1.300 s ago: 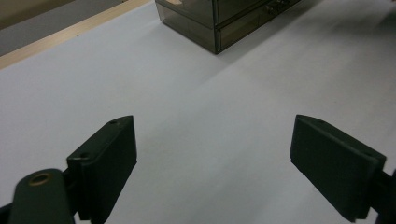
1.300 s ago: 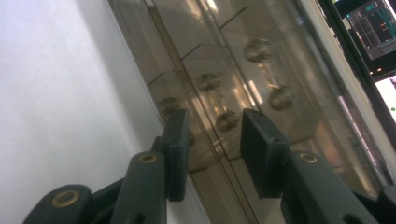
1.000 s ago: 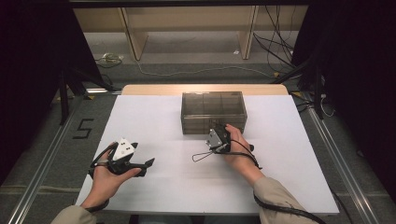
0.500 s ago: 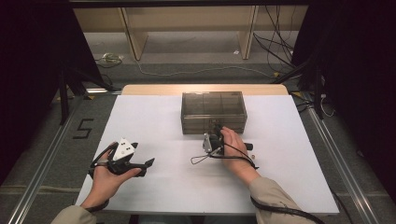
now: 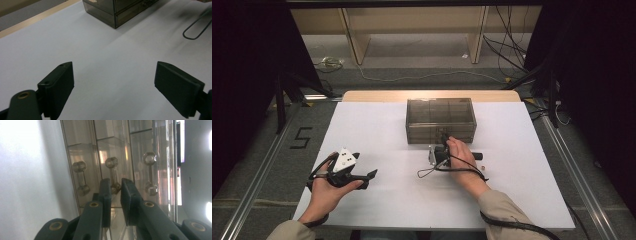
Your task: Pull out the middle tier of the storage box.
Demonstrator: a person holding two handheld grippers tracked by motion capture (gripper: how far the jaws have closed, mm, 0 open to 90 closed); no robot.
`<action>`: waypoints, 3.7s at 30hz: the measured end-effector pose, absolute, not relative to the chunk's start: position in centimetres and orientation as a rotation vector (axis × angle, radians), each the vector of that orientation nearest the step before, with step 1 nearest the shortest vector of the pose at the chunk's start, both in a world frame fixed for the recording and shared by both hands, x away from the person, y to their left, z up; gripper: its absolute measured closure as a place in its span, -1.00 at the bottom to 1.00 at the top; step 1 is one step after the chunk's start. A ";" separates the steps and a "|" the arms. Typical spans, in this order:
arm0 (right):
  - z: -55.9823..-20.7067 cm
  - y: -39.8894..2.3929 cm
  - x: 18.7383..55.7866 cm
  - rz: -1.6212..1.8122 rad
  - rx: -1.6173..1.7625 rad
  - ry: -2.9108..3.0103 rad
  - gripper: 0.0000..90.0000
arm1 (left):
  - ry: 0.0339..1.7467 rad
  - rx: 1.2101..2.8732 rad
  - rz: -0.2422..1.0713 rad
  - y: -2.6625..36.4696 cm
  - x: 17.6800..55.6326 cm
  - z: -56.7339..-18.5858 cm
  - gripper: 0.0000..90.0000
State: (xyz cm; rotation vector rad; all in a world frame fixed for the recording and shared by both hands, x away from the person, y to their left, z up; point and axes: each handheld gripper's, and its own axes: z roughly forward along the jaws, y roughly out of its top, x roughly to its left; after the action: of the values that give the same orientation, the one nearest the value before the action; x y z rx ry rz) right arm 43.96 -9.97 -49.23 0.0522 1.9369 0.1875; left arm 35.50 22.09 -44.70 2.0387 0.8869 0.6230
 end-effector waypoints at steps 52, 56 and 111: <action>-49.2 -10.1 43.3 0.188 0.039 1.943 0.79 | 0.888 2.047 0.630 22.2 35.4 -44.8 -0.64; -49.2 -10.1 43.0 0.185 0.041 1.947 0.79 | 0.888 2.046 0.632 22.2 35.4 -44.8 -0.64; -42.9 -14.5 47.7 0.134 -0.023 2.403 0.85 | 0.887 2.048 0.626 22.3 35.4 -44.8 -0.62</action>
State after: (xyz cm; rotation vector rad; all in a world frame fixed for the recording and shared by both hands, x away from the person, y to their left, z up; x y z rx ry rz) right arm 47.65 -14.49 -42.86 -0.0231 2.4030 0.1342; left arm 35.39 22.28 -44.75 2.0475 0.8872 0.6264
